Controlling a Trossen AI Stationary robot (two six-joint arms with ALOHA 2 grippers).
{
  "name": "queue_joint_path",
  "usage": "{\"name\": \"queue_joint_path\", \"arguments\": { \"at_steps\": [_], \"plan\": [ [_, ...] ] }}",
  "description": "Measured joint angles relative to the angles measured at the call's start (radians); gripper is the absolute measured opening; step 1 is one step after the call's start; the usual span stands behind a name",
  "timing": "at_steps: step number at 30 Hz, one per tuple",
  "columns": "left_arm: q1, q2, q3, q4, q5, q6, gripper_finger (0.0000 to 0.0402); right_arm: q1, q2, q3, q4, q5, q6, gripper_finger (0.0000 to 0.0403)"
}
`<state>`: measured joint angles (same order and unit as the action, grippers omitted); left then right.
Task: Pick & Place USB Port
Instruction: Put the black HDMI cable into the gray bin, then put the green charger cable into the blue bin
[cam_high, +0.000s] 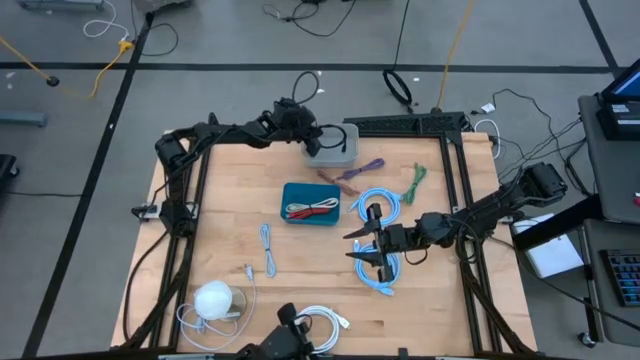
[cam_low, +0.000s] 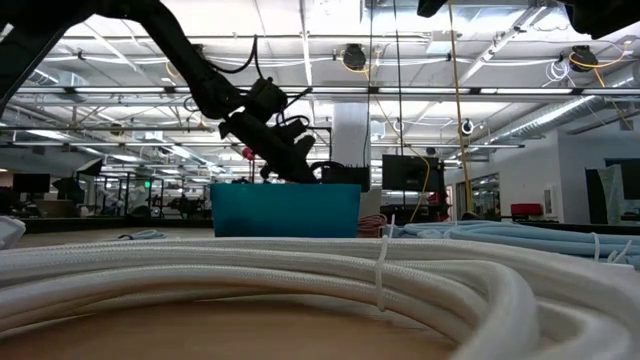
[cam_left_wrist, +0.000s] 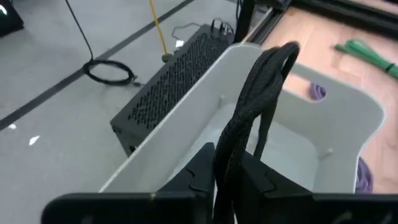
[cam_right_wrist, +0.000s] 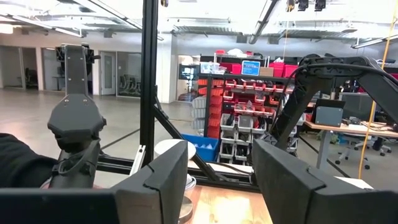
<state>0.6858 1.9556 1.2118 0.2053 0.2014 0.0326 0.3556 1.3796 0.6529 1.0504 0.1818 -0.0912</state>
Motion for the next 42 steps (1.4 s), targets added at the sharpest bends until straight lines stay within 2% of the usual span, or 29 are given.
{"name": "queue_joint_path", "arguments": {
  "at_steps": [13,20,27,35,42],
  "plan": [
    [-0.004,-0.002,0.0,0.006,0.012,-0.008,0.0053,0.0,0.0,0.0,0.0,0.0,0.0,0.0172],
    [-0.023,-0.002,0.0,0.005,-0.028,0.014,0.0085,0.0,0.0,0.0,-0.001,0.0,0.0,0.0173],
    [-0.035,-0.002,0.0,-0.02,-0.156,0.046,0.0132,0.0,0.0,0.0,-0.001,0.0,0.0,0.0172],
    [-0.043,-0.002,0.0,-0.032,-0.209,0.072,0.0175,0.0,0.0,0.0,-0.001,0.0,0.0,0.0172],
    [-0.083,-0.021,0.0,-0.031,-0.365,0.149,0.0193,0.0,0.0,0.0,-0.007,0.0,0.0,0.0173]
  ]
}}
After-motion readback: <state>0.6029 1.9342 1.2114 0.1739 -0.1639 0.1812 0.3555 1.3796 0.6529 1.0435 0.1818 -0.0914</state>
